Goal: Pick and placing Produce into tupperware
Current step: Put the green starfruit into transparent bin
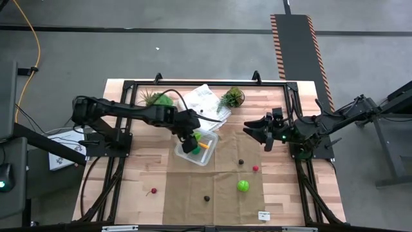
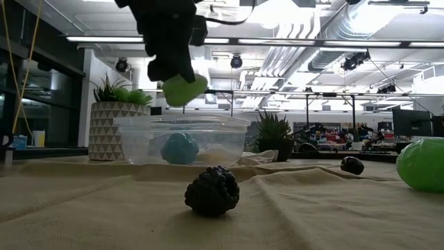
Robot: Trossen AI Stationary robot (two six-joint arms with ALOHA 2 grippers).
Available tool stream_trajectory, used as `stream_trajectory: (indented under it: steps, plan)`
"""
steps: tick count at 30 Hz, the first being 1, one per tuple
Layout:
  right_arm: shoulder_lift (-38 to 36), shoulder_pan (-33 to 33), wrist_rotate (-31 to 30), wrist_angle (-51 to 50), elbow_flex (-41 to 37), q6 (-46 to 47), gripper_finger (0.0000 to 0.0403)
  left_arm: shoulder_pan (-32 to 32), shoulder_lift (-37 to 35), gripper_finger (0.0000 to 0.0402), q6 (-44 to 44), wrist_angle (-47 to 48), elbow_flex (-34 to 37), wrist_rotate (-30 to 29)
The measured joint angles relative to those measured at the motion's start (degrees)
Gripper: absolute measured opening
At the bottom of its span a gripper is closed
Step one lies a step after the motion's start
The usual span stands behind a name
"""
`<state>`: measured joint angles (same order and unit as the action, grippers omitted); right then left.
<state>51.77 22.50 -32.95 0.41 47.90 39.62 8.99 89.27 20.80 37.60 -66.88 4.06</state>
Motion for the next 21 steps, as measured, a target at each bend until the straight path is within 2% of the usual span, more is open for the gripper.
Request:
stream_trajectory:
  steps: [8,21]
  plan:
    - [0.0,0.02,0.68,-0.6,0.0,-0.12,0.019,0.0,3.65,0.0225,-1.32,1.77,-2.59,1.08]
    - [0.0,0.02,1.83,-1.12,0.0,-1.07,0.019,0.0,3.68,0.0233,-1.29,2.93,-2.62,0.89]
